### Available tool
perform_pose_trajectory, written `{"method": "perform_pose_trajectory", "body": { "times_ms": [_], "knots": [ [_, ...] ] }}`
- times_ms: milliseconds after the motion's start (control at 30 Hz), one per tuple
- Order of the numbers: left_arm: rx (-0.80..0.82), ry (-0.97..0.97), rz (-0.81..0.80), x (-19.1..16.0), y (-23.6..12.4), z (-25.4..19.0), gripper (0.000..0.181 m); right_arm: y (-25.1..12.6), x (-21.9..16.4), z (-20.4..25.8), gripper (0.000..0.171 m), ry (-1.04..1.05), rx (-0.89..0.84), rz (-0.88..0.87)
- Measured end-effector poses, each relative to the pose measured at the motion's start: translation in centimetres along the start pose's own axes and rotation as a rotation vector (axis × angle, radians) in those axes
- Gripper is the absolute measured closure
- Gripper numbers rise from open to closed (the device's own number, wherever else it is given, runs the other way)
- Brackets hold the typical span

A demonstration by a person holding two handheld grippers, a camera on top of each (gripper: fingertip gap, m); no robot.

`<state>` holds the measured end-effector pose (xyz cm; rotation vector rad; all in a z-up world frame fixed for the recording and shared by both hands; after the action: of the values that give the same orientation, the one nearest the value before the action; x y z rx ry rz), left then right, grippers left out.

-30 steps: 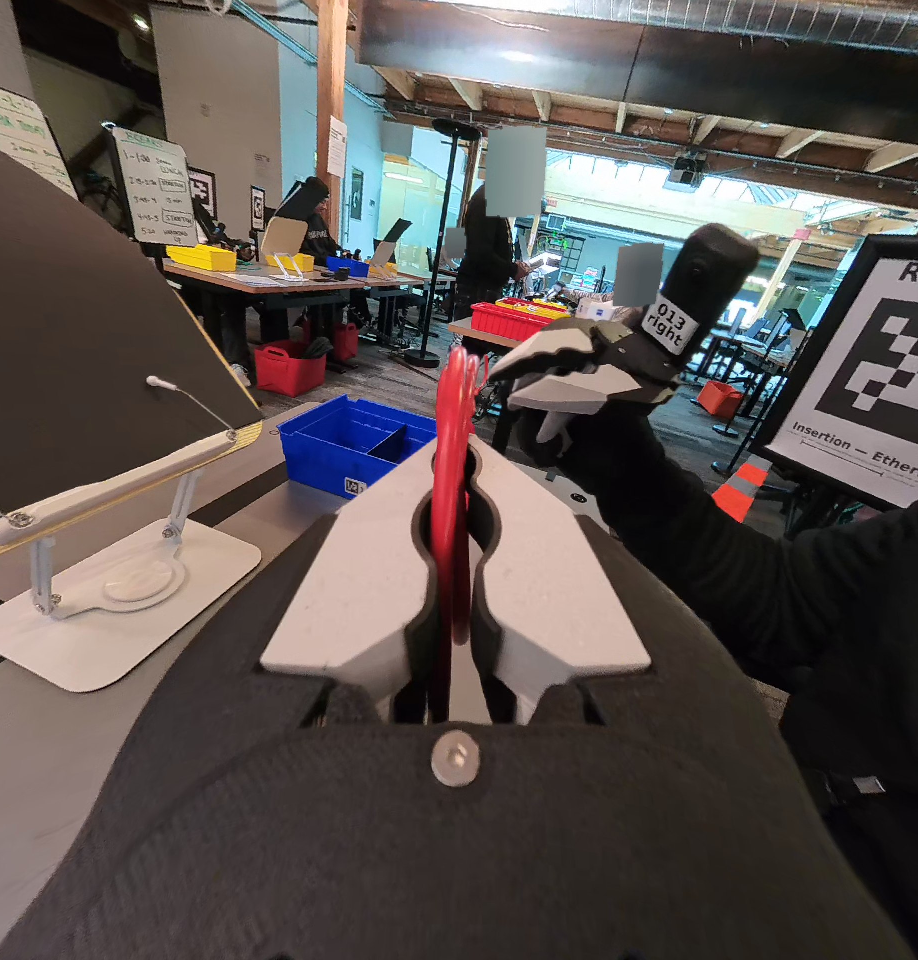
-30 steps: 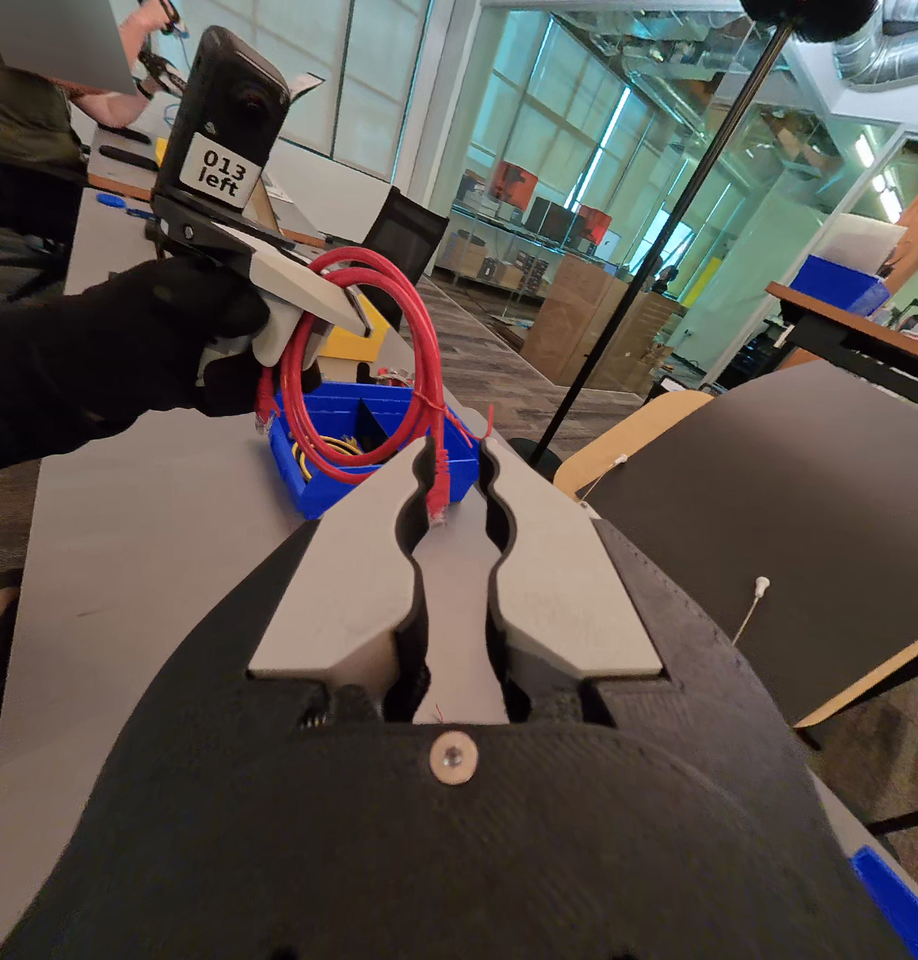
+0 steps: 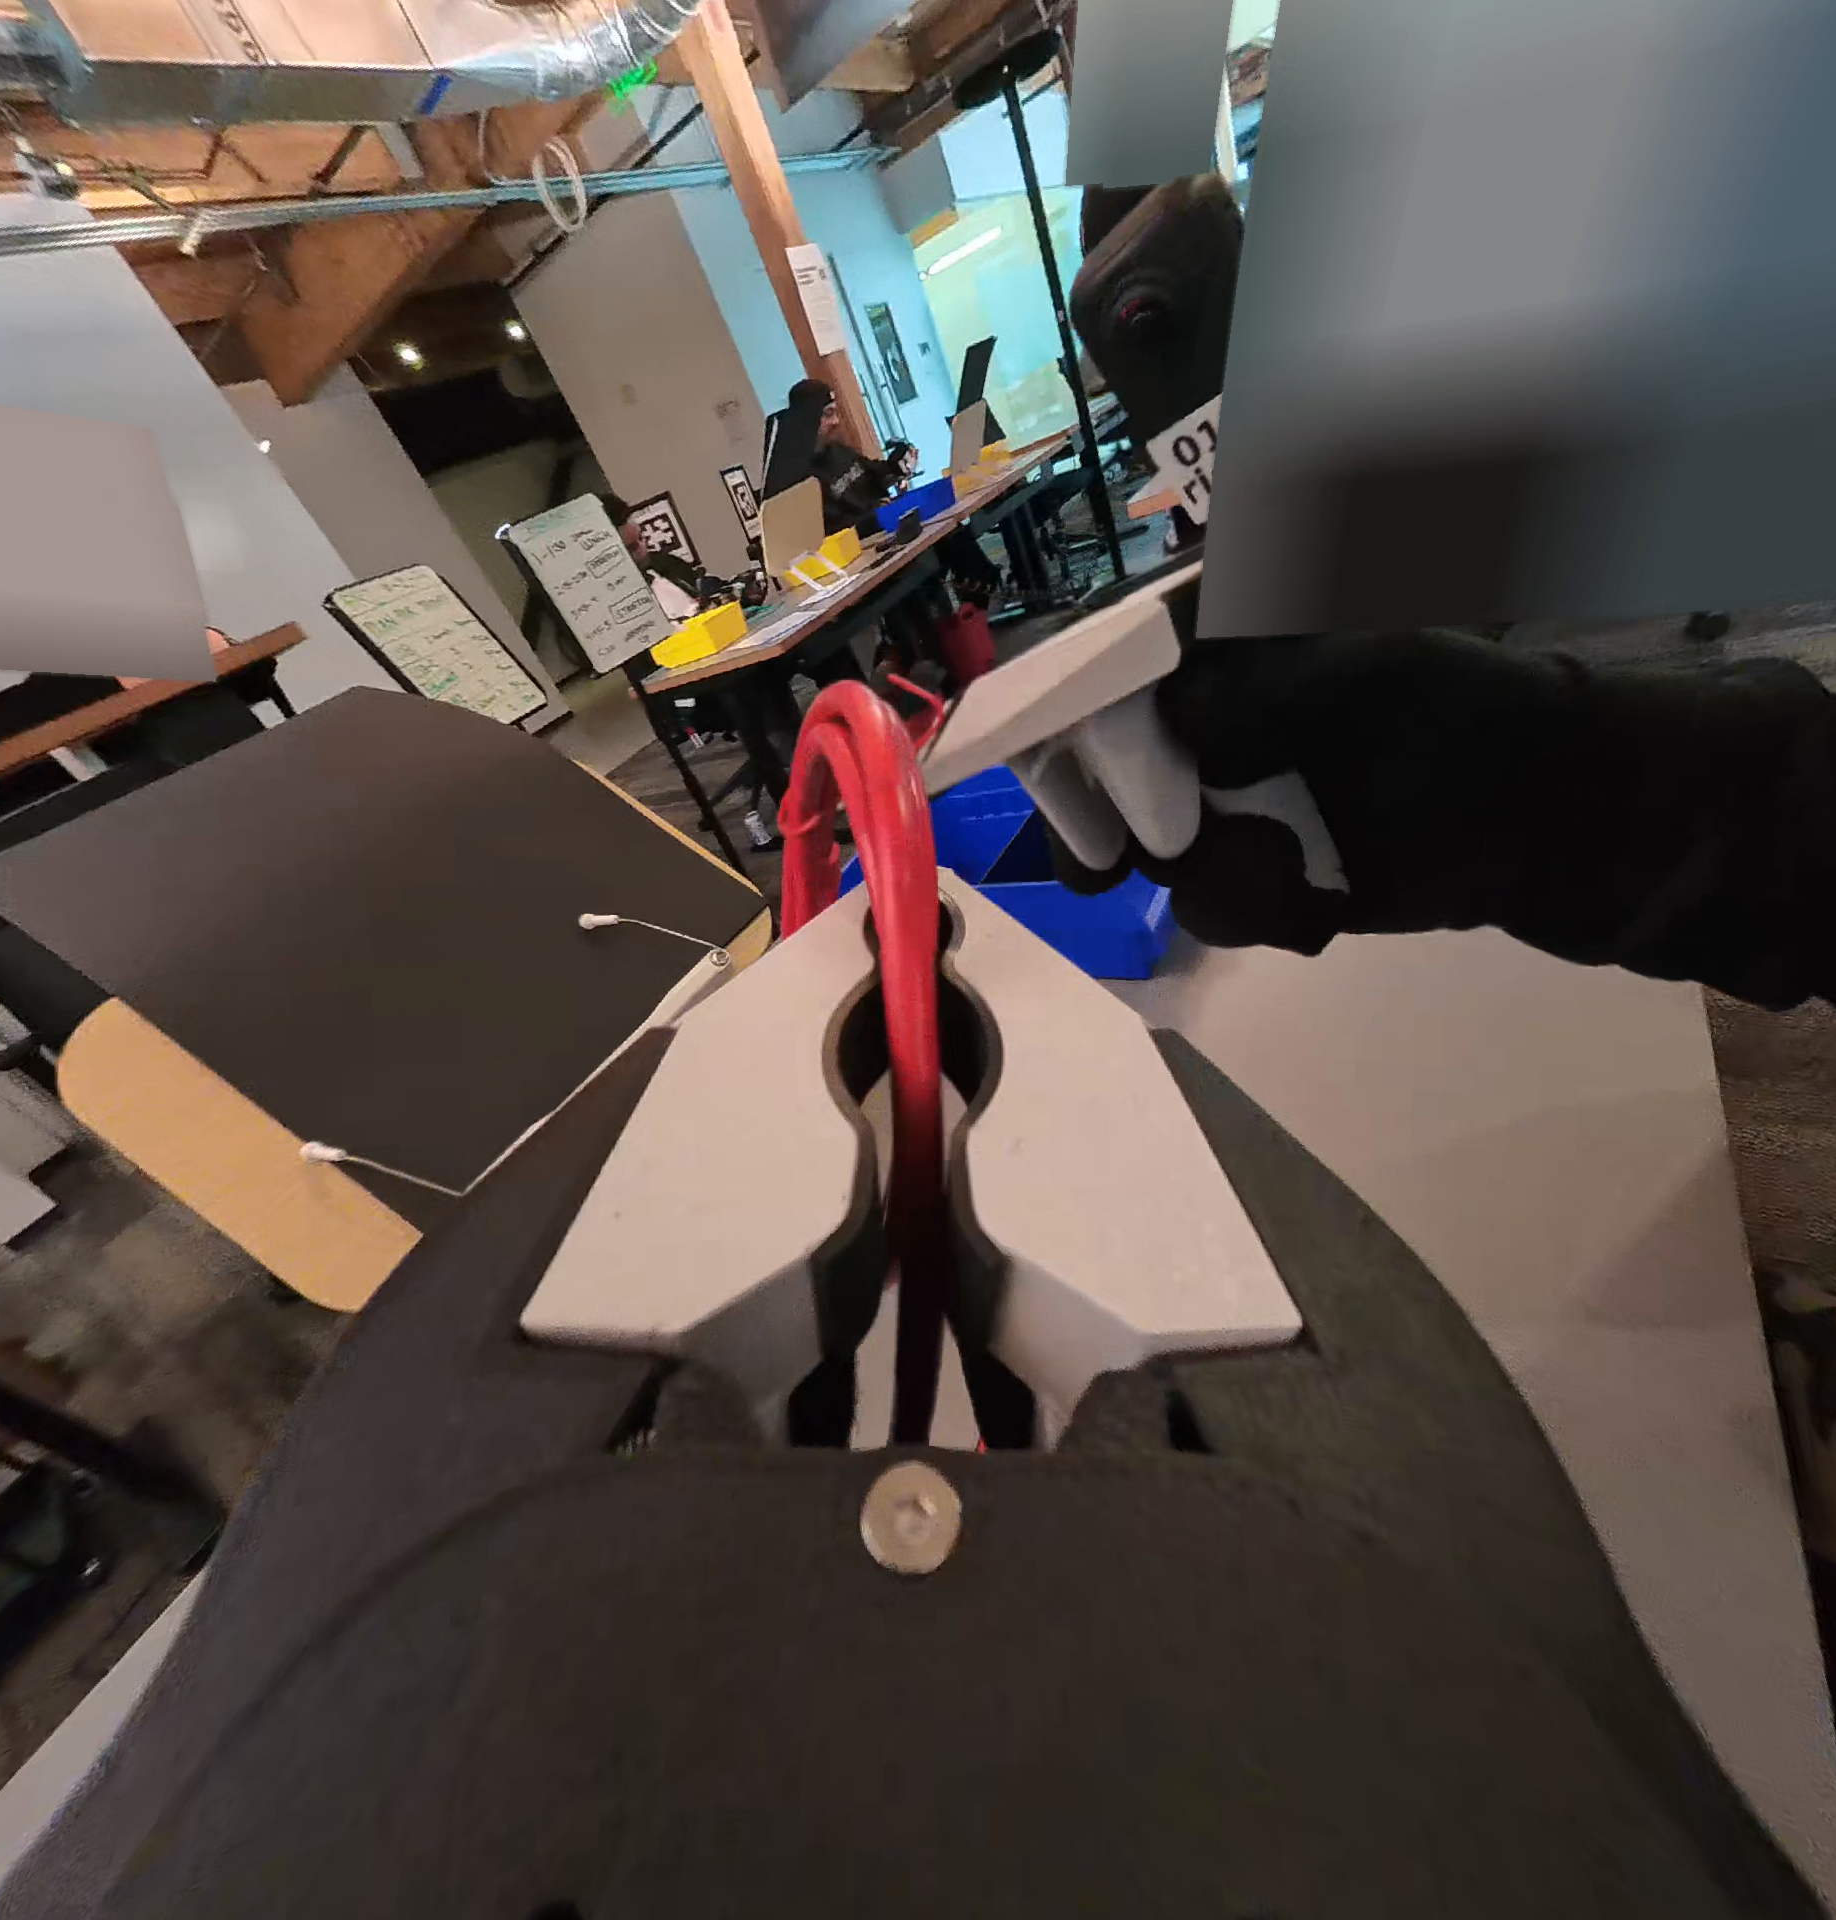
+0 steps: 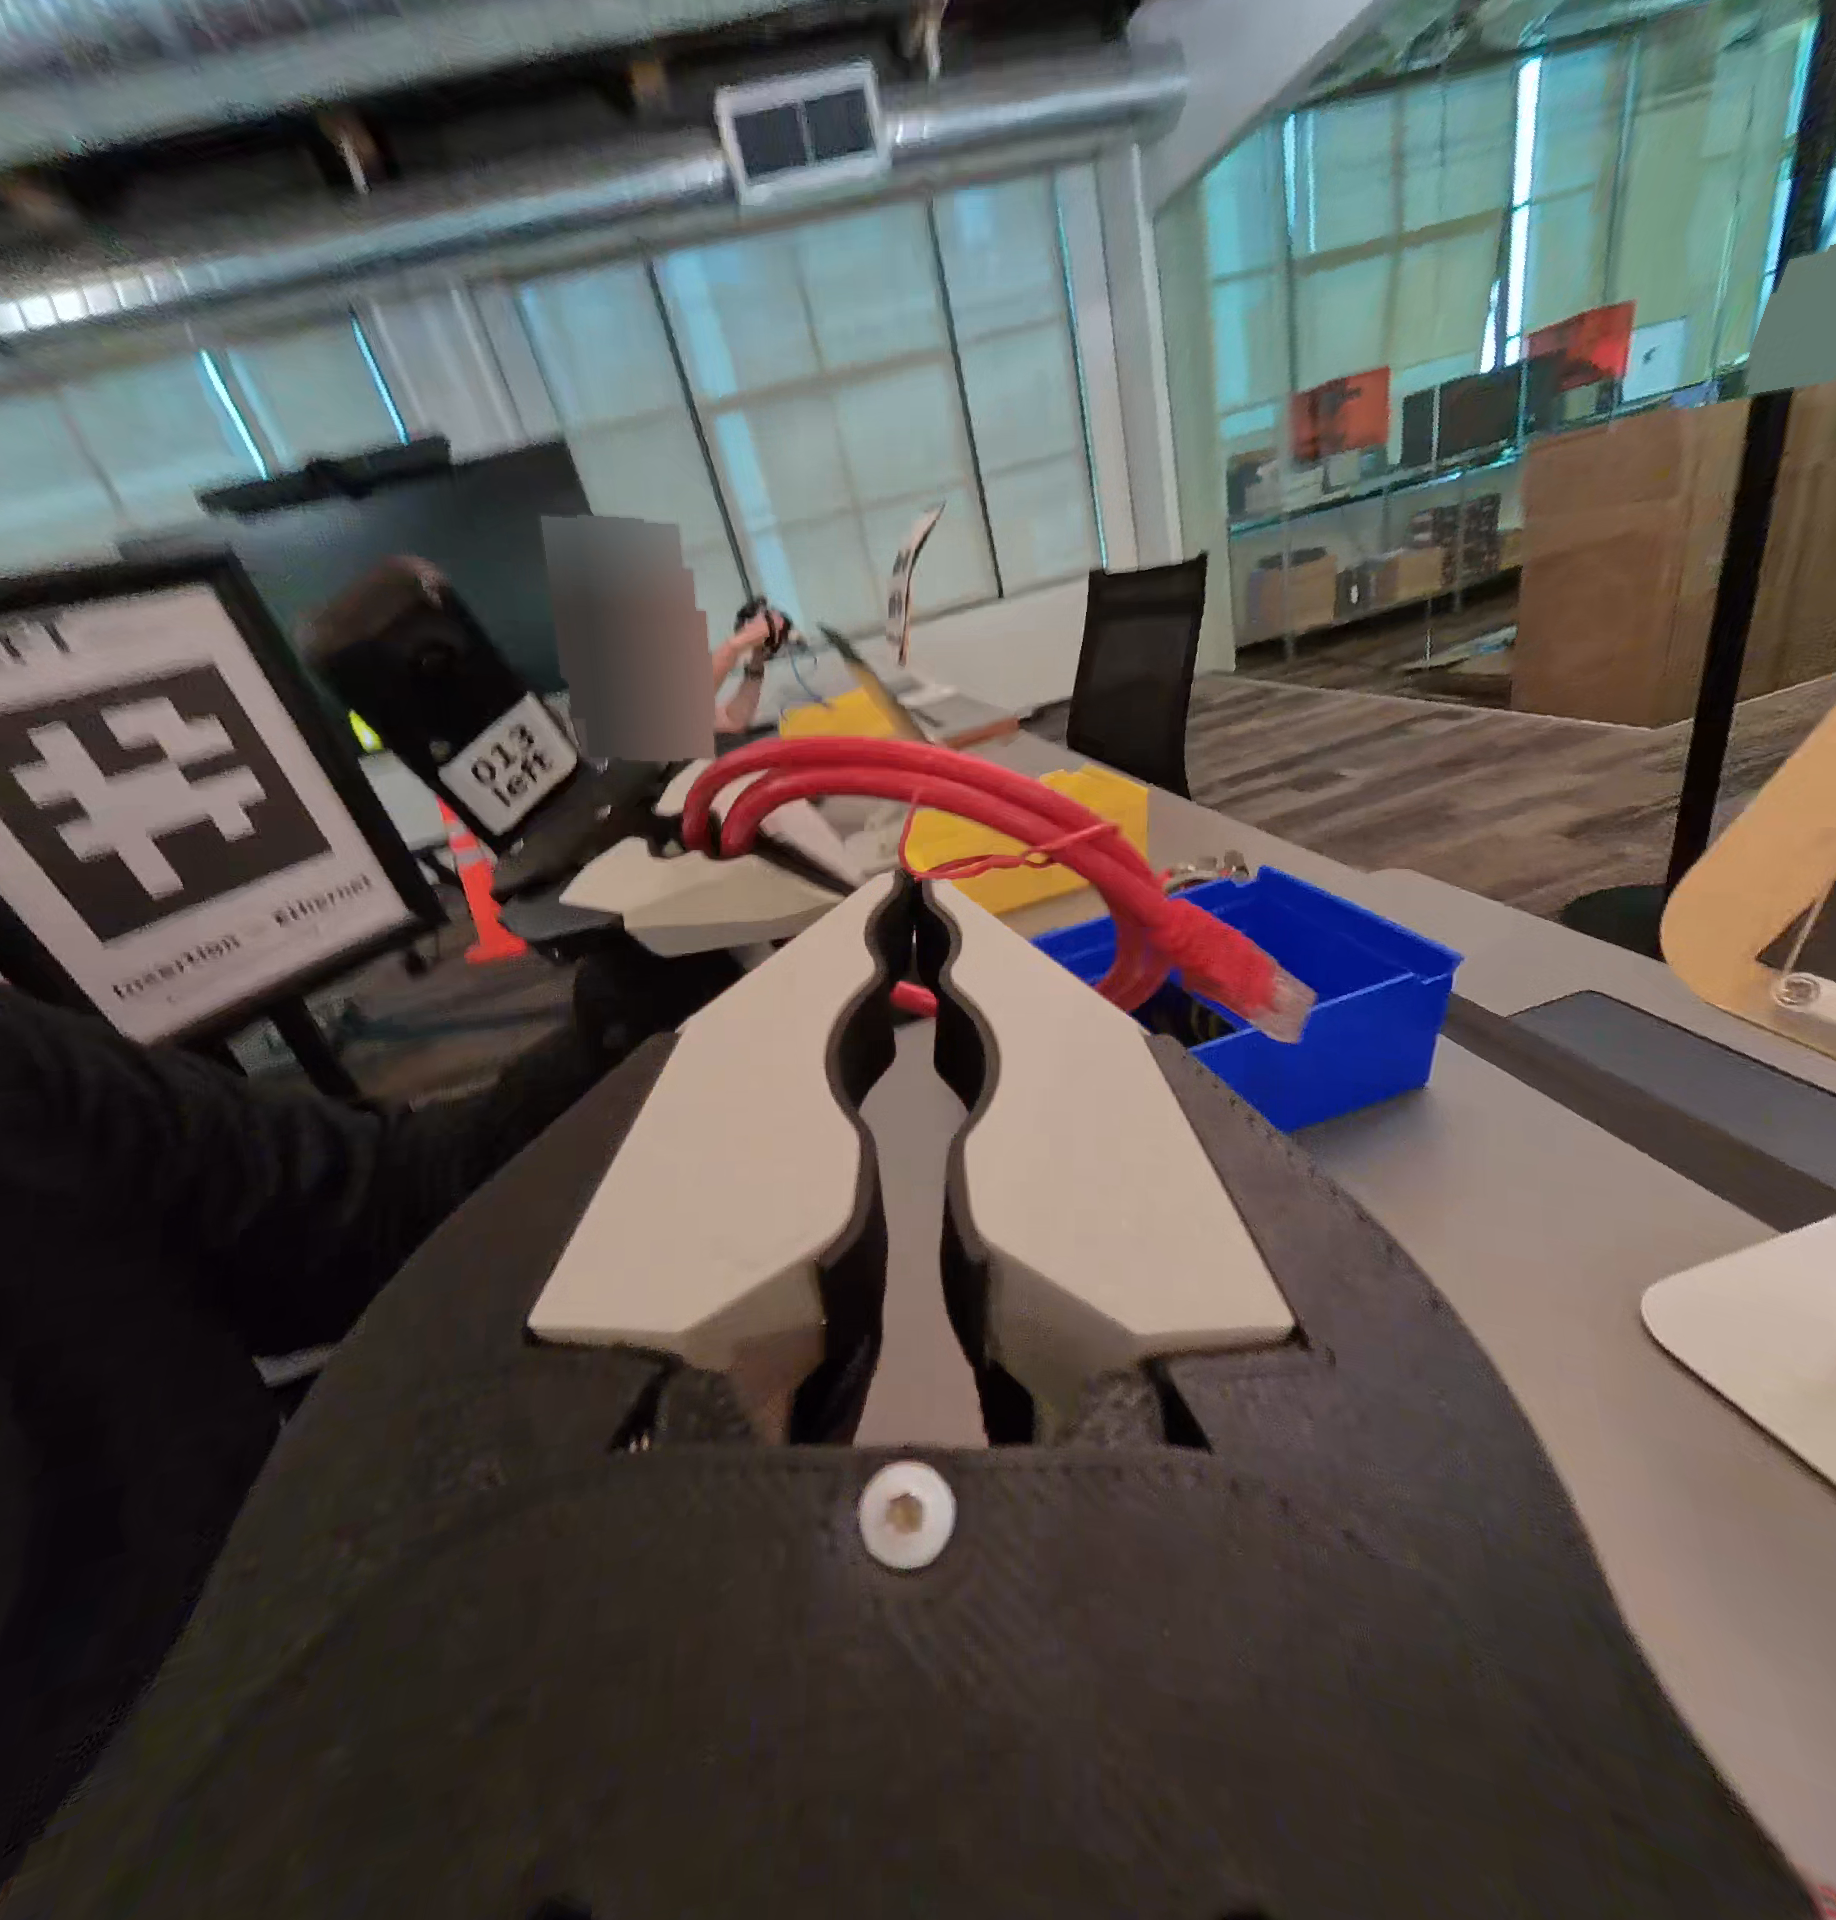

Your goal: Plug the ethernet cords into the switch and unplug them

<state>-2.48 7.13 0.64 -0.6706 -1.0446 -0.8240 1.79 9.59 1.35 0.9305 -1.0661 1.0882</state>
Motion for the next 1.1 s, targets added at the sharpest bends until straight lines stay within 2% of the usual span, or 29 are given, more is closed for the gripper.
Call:
{"method": "perform_pose_trajectory", "body": {
  "times_ms": [133, 267, 367, 433, 567, 600, 700, 967, 1100],
  "knots": [
    [0.045, -0.014, 0.012, -0.6, -0.2, 0.7, 0.181, 0.4, 0.2, 3.2, 0.171, -0.131, 0.042, -0.001],
    [0.041, -0.087, 0.005, -1.4, 0.5, 0.8, 0.181, 2.5, -3.0, 6.9, 0.171, -0.358, 0.051, 0.124],
    [0.005, -0.225, -0.096, -1.5, -0.5, 2.0, 0.181, 3.1, -4.7, 6.3, 0.171, -0.454, 0.021, 0.207],
    [0.017, -0.199, -0.079, -1.3, -1.1, 2.4, 0.181, 2.5, -3.7, 5.4, 0.171, -0.446, 0.001, 0.151],
    [0.036, -0.167, -0.079, -0.7, -1.6, 2.5, 0.181, 0.7, -0.1, 3.4, 0.171, -0.583, -0.188, 0.026],
    [0.034, -0.164, -0.077, -0.7, -1.5, 2.4, 0.181, 0.4, 0.3, 2.8, 0.151, -0.673, -0.267, 0.014],
    [0.013, -0.177, -0.084, -0.6, -1.3, 2.1, 0.181, 0.3, 0.0, 1.4, 0.136, -0.935, -0.427, 0.060],
    [-0.007, -0.148, -0.038, -0.2, -0.9, 1.4, 0.181, -0.3, -1.0, 0.5, 0.150, -1.453, -0.546, 0.150],
    [-0.009, -0.125, -0.016, -0.1, -0.6, 1.0, 0.181, -0.3, -0.9, 0.4, 0.164, -1.557, -0.619, 0.163]
  ]
}}
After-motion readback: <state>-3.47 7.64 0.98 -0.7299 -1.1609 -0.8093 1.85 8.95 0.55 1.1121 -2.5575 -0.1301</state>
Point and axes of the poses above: each gripper's, where its closed fingertips meet, y out along the fingers, x out of its top, z = x × y across the jaws, the point moved 2 cm from there along -y, back along the fingers, and after that the axes turned 12 degrees about -x, right-handed, at the moved point
